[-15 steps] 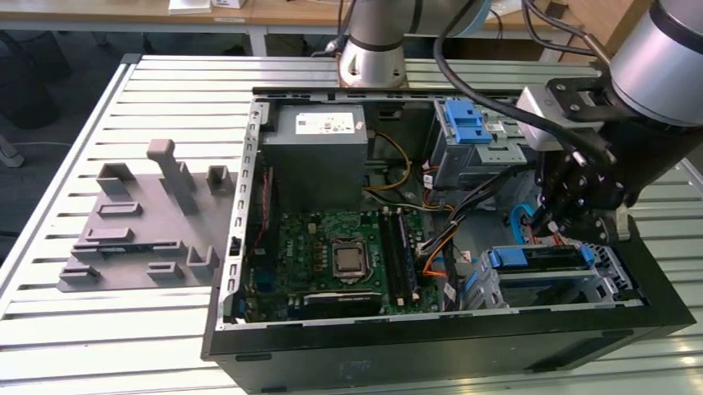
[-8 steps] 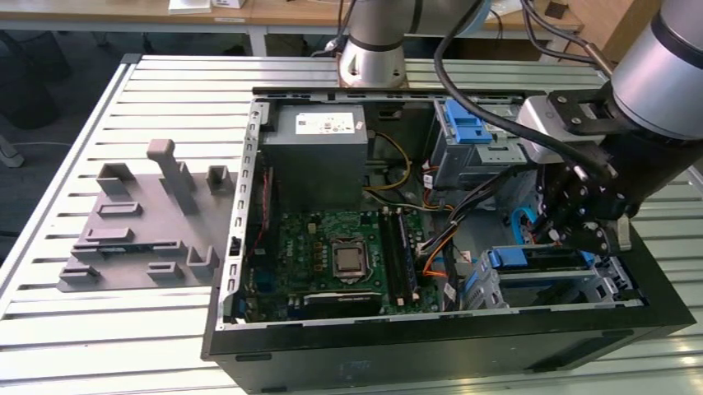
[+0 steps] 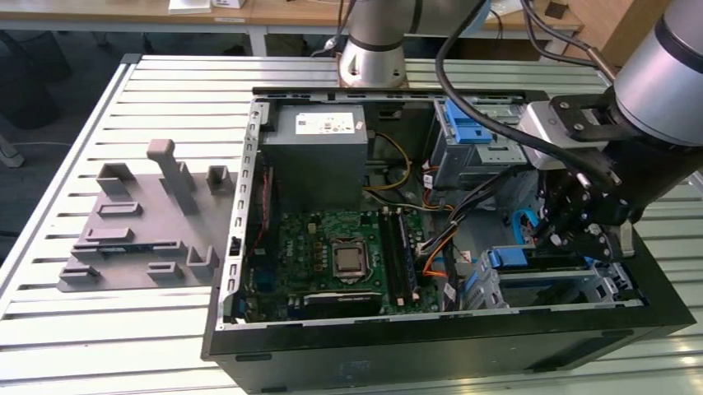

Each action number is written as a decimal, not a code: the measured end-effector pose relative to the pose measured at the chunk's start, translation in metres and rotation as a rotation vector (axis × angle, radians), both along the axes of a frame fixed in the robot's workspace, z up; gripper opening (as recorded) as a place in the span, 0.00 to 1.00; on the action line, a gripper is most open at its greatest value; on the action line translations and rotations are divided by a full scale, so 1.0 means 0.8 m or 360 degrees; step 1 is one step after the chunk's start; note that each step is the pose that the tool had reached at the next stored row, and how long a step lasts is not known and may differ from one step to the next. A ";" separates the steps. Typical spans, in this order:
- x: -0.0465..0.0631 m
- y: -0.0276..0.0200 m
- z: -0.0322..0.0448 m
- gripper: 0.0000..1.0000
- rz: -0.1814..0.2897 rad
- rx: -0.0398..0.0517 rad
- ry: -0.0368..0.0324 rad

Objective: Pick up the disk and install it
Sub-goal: 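Insert the second disk wire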

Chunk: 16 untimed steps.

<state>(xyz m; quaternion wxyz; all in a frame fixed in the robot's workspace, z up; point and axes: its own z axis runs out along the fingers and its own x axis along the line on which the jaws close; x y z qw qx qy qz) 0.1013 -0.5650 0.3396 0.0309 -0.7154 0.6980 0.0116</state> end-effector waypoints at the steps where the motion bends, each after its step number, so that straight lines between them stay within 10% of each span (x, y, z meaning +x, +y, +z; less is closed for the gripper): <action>1: 0.000 -0.0009 -0.0004 0.16 0.0000 0.0000 0.0000; 16: 0.001 -0.0034 -0.0049 0.16 0.0000 0.0000 -0.0001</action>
